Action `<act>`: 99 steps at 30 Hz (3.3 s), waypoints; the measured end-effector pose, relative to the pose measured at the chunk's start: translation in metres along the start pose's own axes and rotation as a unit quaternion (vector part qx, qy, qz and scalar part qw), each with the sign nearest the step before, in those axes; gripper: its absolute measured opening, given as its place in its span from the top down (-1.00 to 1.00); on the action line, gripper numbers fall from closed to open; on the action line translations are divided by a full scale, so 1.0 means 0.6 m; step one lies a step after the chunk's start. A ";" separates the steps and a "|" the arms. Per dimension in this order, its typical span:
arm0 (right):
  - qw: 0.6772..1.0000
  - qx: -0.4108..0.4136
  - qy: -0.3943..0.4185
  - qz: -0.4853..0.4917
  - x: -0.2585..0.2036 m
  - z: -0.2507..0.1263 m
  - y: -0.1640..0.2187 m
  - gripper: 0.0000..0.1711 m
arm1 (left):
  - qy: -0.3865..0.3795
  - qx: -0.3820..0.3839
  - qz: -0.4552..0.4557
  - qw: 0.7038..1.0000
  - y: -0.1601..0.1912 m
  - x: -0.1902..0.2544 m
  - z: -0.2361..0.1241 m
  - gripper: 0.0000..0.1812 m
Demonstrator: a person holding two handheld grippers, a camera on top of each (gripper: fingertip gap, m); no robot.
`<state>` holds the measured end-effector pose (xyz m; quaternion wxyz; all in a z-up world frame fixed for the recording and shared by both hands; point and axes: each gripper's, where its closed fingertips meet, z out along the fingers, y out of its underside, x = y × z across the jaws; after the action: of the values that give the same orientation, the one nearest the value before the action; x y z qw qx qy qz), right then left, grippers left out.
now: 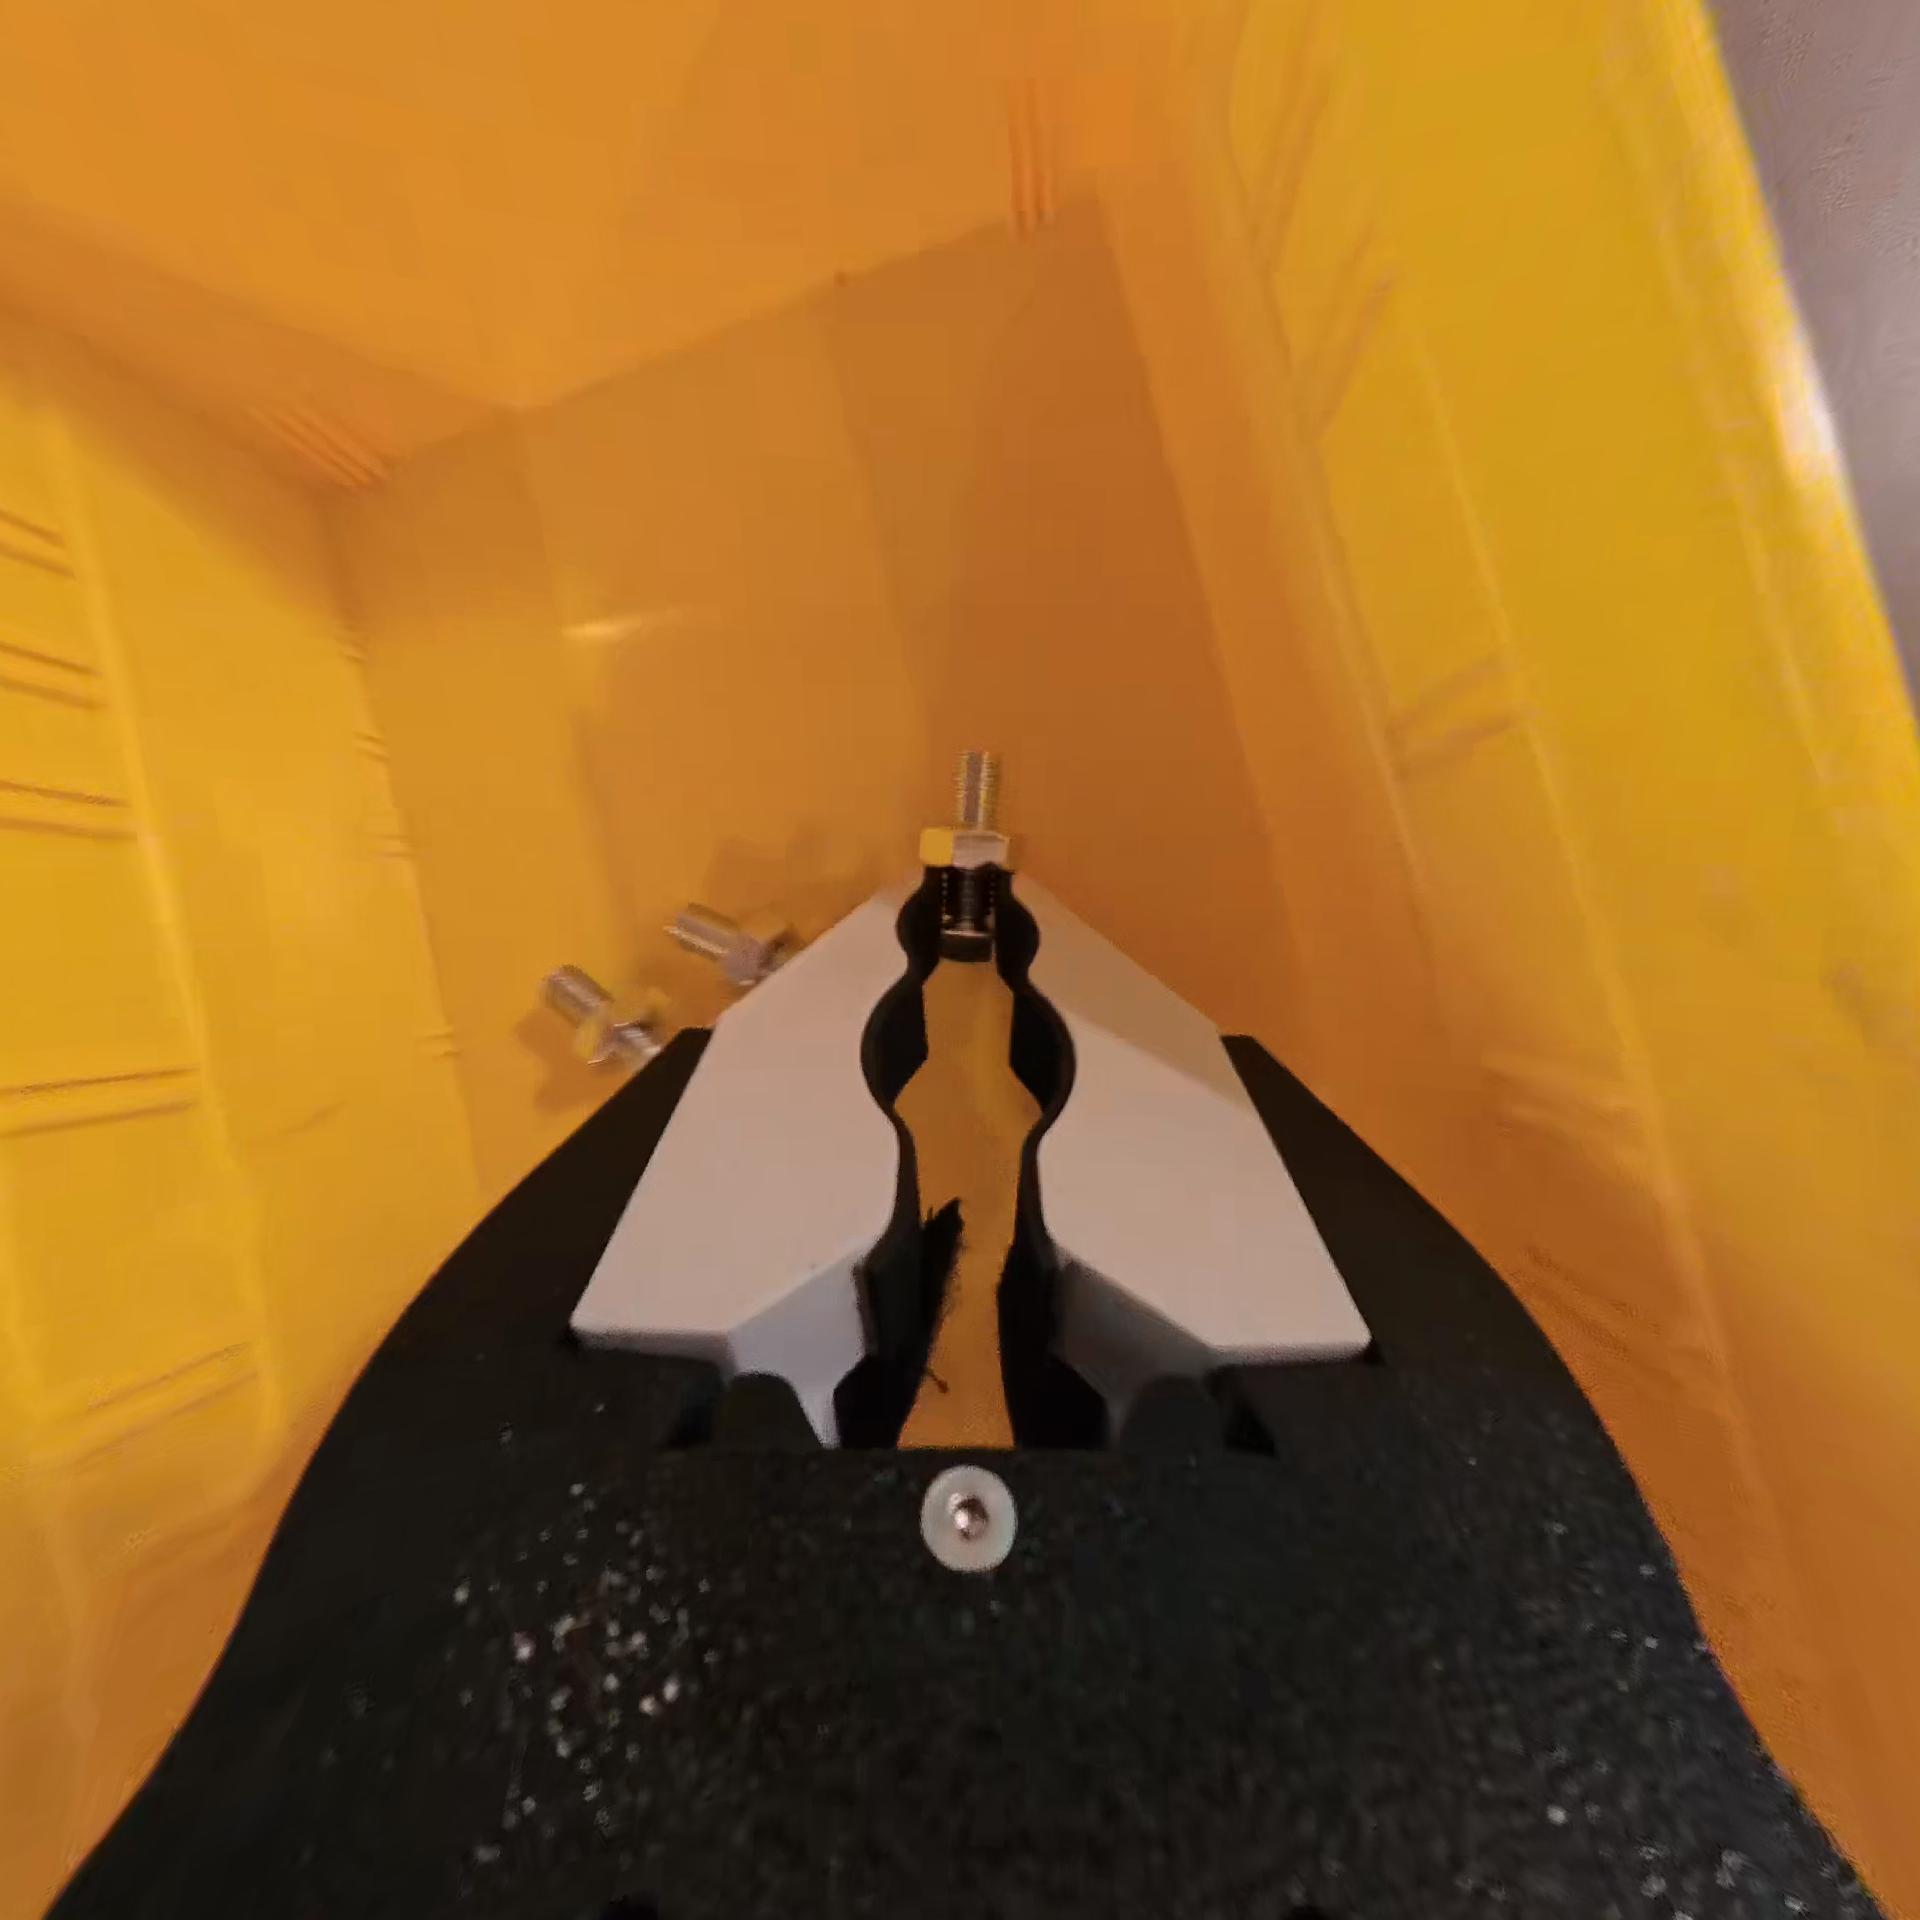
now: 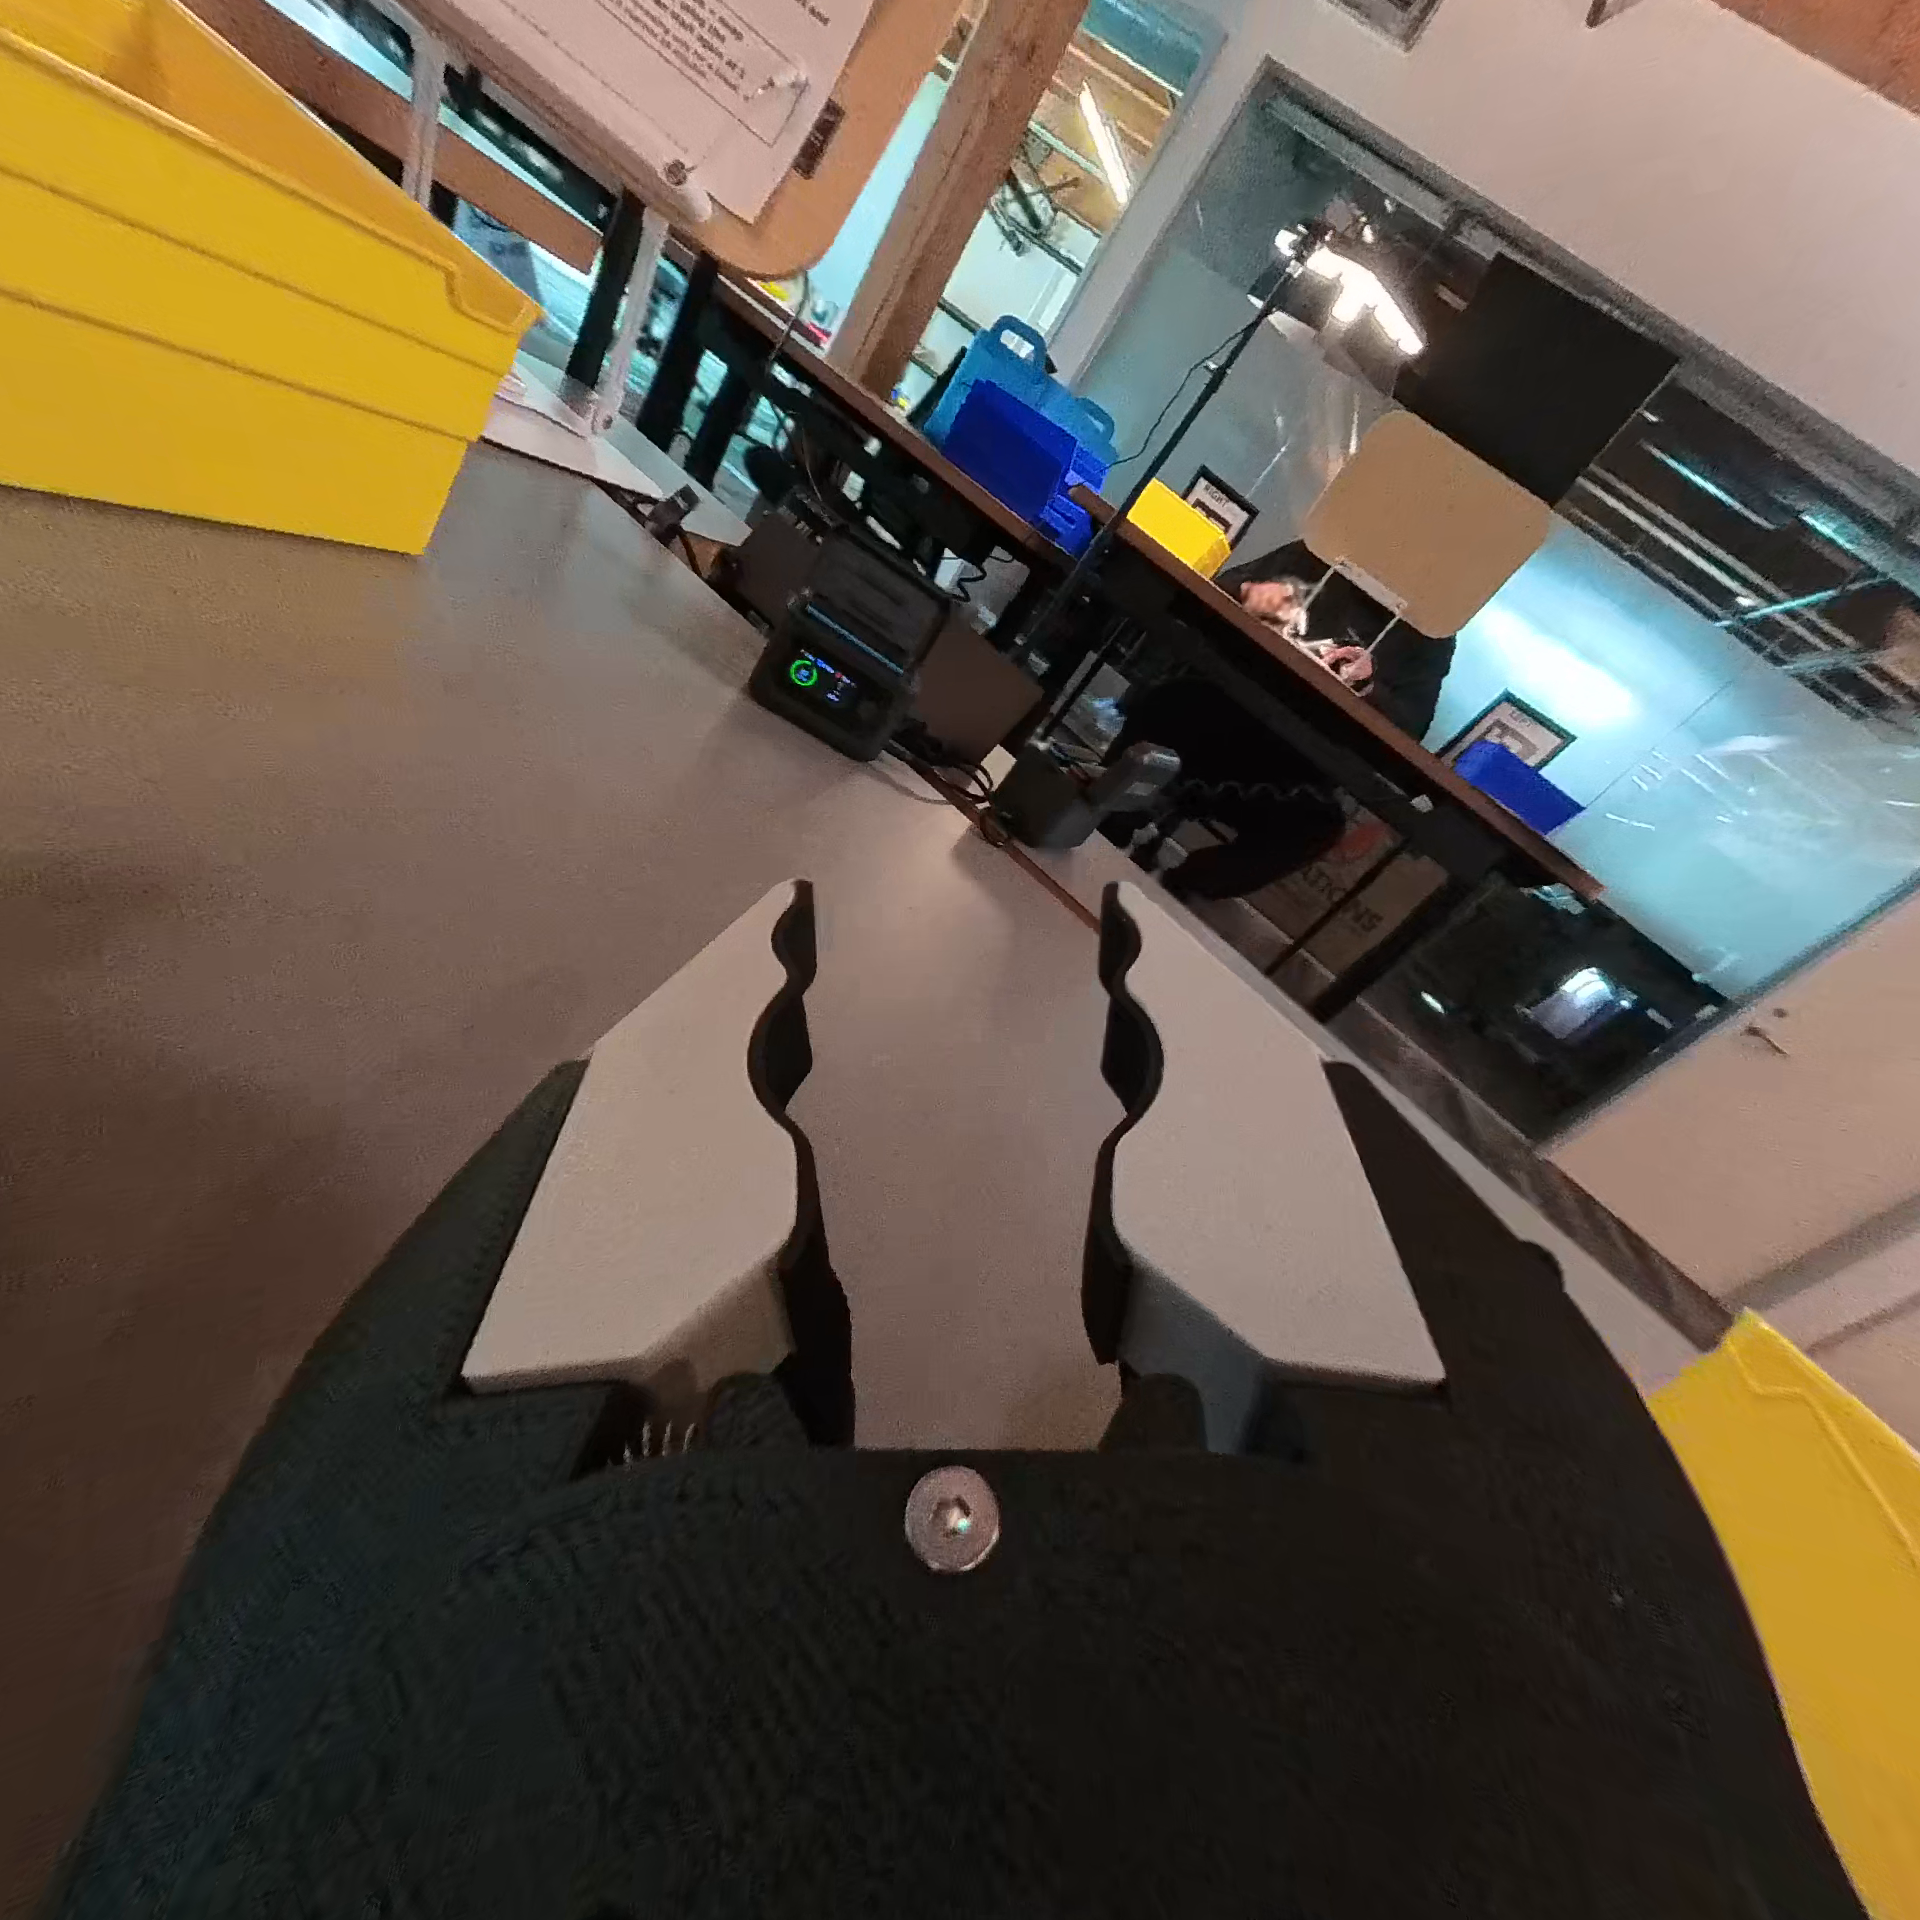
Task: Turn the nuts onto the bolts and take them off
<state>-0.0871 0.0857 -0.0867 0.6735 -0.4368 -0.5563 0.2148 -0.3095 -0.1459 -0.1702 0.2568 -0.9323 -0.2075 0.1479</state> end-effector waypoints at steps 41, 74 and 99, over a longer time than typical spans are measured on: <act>0.791 0.028 -0.462 0.401 -0.093 -0.090 -0.054 0.74 | 0.037 0.393 0.362 0.845 -0.126 0.454 -0.135 0.92; 0.797 -0.030 -0.491 0.350 -0.114 -0.093 -0.017 0.39 | 0.073 0.405 0.456 0.789 -0.129 0.494 -0.048 0.82; 0.870 -0.005 -0.458 0.183 -0.129 -0.101 -0.025 0.39 | 0.047 0.379 0.480 0.790 -0.124 0.497 -0.034 0.81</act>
<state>-0.0555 -0.0037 -0.1178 0.2893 -0.3869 -0.7135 0.5074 -0.0653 0.0419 -0.1639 0.4952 -0.7454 0.3515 0.2749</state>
